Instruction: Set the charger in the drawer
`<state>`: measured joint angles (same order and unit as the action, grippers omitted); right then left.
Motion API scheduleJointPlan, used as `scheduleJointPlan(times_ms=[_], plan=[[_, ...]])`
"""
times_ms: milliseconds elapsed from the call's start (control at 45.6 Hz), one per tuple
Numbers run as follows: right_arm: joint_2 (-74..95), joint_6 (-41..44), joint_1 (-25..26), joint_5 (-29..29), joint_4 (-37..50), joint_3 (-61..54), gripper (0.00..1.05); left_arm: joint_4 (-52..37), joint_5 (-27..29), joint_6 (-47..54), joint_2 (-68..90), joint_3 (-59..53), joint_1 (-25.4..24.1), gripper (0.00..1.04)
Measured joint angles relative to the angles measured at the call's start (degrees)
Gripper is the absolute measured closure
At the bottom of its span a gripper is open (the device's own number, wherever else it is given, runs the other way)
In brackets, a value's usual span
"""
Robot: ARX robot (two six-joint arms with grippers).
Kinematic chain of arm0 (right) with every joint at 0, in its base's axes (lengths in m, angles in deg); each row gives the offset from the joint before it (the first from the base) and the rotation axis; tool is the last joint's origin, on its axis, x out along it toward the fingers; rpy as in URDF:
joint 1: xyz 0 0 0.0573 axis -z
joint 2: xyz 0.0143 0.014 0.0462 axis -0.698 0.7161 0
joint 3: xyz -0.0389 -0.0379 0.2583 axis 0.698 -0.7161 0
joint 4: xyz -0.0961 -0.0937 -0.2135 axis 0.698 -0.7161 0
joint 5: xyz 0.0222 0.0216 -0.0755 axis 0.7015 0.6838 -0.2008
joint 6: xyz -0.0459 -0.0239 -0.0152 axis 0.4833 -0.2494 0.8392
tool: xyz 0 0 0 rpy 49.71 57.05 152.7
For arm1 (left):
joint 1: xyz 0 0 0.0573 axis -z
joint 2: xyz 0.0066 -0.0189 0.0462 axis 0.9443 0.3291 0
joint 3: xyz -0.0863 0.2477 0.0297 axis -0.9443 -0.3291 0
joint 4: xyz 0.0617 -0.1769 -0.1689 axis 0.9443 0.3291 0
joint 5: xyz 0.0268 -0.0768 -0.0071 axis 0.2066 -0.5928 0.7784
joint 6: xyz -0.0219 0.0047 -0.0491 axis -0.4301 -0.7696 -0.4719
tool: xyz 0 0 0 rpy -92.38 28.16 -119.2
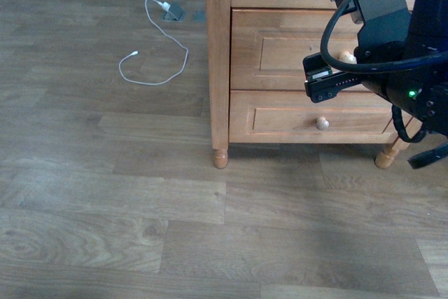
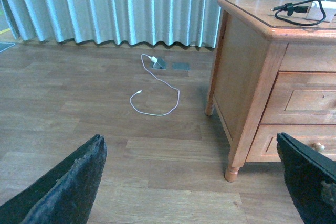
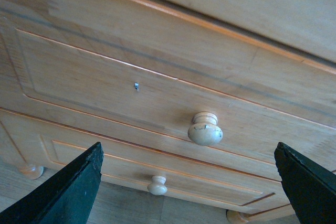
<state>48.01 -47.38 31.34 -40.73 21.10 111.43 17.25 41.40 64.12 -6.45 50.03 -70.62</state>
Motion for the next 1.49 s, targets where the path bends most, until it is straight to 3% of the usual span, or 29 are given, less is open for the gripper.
scheduleJointPlan(times_ms=[460, 1008, 1227, 1424, 1490], plan=[[10.8, -1.3, 1.0, -2.8, 0.5, 11.1, 0.08, 0.0, 0.0, 0.0, 0.0, 0.0, 0.0, 0.06], [12.7, -1.6, 1.2, -3.6, -1.1, 14.3, 0.09, 0.0, 0.0, 0.0, 0.0, 0.0, 0.0, 0.06], [12.9, -1.5, 1.7, -3.7, -1.1, 14.5, 0.47, 0.0, 0.0, 0.0, 0.0, 0.0, 0.0, 0.06], [13.4, -1.3, 1.8, -3.6, -1.2, 14.8, 0.75, 0.0, 0.0, 0.0, 0.0, 0.0, 0.0, 0.06], [13.4, -1.1, 1.9, -3.5, -1.3, 14.8, 0.80, 0.0, 0.0, 0.0, 0.0, 0.0, 0.0, 0.06]])
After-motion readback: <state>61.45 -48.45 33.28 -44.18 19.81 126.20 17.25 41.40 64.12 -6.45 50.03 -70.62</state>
